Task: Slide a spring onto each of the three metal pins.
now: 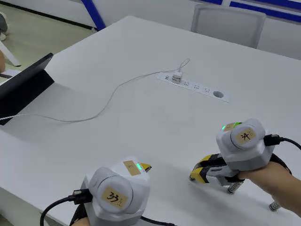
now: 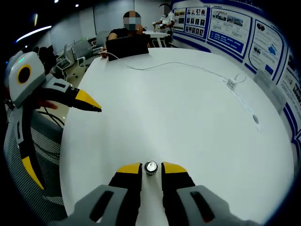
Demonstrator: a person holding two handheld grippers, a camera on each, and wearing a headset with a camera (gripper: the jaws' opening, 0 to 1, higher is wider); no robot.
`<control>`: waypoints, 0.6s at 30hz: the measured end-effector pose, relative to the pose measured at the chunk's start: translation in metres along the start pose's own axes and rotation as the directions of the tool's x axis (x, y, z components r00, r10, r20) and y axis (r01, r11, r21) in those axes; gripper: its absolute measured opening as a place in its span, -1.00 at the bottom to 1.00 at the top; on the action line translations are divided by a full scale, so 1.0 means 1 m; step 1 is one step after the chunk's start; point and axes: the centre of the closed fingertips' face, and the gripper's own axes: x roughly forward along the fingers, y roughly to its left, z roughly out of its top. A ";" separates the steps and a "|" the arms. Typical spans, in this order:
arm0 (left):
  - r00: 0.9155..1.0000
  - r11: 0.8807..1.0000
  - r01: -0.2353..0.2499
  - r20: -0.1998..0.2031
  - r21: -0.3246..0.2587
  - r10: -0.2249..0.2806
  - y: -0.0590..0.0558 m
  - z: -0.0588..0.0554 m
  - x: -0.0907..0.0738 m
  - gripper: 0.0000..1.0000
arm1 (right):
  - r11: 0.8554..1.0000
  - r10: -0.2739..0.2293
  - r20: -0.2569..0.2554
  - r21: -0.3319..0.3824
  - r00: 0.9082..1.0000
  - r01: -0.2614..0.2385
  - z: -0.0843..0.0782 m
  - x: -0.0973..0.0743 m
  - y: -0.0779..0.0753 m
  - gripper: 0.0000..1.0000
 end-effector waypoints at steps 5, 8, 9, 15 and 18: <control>1.000 1.000 0.001 0.001 0.001 -0.001 -0.001 0.000 0.000 1.00 | 0.999 -0.027 0.066 0.018 0.997 0.026 0.013 -0.015 -0.003 -0.61; 1.000 1.000 0.000 0.005 -0.001 0.000 0.000 0.001 0.000 1.00 | 0.998 -0.052 0.141 0.032 0.989 0.048 0.024 -0.029 -0.006 -0.54; 1.000 1.000 0.001 0.005 -0.002 -0.001 0.000 0.001 0.000 1.00 | 0.998 -0.059 0.162 0.042 0.985 0.053 0.027 -0.034 -0.006 -0.54; 0.990 1.000 -0.021 0.137 0.023 0.018 0.001 0.031 -0.009 0.93 | 0.992 -0.129 0.281 0.034 0.951 0.124 0.024 -0.072 -0.004 -0.54; 0.991 1.000 -0.020 0.131 -0.016 0.022 0.005 0.029 -0.009 0.97 | 0.986 -0.166 0.285 0.029 0.944 0.165 0.007 -0.086 -0.004 -0.53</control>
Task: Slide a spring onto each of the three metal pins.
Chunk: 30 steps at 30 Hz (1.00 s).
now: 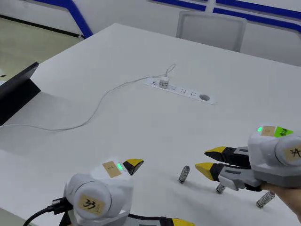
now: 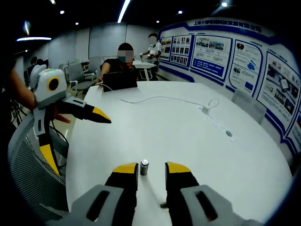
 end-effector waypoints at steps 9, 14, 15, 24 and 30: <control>0.999 0.999 -0.031 0.037 -0.015 0.032 0.007 0.007 -0.003 0.96 | 0.955 -0.206 0.077 0.231 0.975 0.184 -0.039 -0.069 -0.023 -0.50; 0.999 1.000 -0.026 0.045 -0.018 0.027 0.006 0.008 -0.002 0.96 | 0.908 -0.311 0.056 0.311 0.949 0.280 -0.070 -0.102 -0.035 -0.48; 0.999 0.999 -0.027 0.046 -0.019 0.027 0.006 0.008 -0.002 0.96 | 0.900 -0.326 0.051 0.320 0.944 0.294 -0.075 -0.106 -0.036 -0.46; 0.996 0.999 -0.051 0.077 -0.012 0.052 0.012 0.015 -0.006 0.91 | 0.803 -0.459 0.078 0.464 0.885 0.375 -0.092 -0.144 -0.034 -0.37; 0.993 0.998 -0.049 0.110 -0.037 0.053 0.012 0.021 -0.006 0.94 | 0.745 -0.538 0.081 0.512 0.839 0.428 -0.104 -0.158 -0.035 -0.16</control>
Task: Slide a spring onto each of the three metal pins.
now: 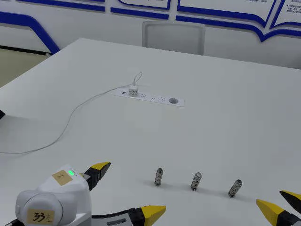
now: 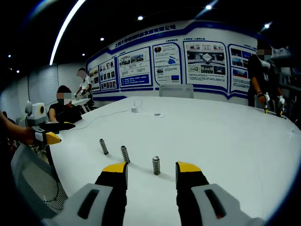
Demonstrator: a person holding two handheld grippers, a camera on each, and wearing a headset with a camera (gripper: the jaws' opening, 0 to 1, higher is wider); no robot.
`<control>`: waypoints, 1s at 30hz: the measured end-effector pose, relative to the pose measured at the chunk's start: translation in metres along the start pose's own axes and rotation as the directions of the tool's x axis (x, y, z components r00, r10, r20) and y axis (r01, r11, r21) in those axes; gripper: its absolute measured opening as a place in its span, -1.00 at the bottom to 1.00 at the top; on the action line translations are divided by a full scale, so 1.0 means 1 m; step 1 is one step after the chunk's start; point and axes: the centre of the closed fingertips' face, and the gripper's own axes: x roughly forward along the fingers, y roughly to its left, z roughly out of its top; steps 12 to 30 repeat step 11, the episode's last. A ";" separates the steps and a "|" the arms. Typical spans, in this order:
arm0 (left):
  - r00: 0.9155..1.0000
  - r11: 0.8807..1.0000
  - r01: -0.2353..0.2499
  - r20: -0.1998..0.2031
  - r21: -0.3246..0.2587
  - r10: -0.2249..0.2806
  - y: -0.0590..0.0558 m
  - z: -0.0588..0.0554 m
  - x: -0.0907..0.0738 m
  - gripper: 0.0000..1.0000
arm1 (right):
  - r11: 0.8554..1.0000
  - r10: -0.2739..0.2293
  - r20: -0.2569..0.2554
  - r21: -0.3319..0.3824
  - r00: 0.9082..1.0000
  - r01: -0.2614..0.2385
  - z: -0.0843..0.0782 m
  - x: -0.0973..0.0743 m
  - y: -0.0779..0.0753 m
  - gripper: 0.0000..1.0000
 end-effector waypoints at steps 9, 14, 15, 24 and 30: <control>1.000 1.000 0.002 -0.002 -0.019 -0.002 -0.001 -0.001 0.000 0.95 | 0.995 -0.053 0.057 0.083 0.997 0.048 -0.001 -0.003 -0.006 -0.11; 1.000 1.000 0.005 -0.001 -0.022 -0.005 -0.001 -0.001 0.000 0.96 | 0.996 -0.054 0.059 0.076 0.997 0.049 -0.004 -0.004 -0.006 -0.03; 1.000 1.000 0.005 -0.001 -0.022 -0.005 -0.001 -0.001 0.000 0.96 | 0.996 -0.054 0.059 0.076 0.997 0.049 -0.004 -0.004 -0.006 -0.03; 1.000 1.000 0.005 -0.001 -0.022 -0.005 -0.001 -0.001 0.000 0.96 | 0.996 -0.054 0.059 0.076 0.997 0.049 -0.004 -0.004 -0.006 -0.03; 1.000 1.000 0.005 -0.001 -0.022 -0.005 -0.001 -0.001 0.000 0.96 | 0.996 -0.054 0.059 0.076 0.997 0.049 -0.004 -0.004 -0.006 -0.03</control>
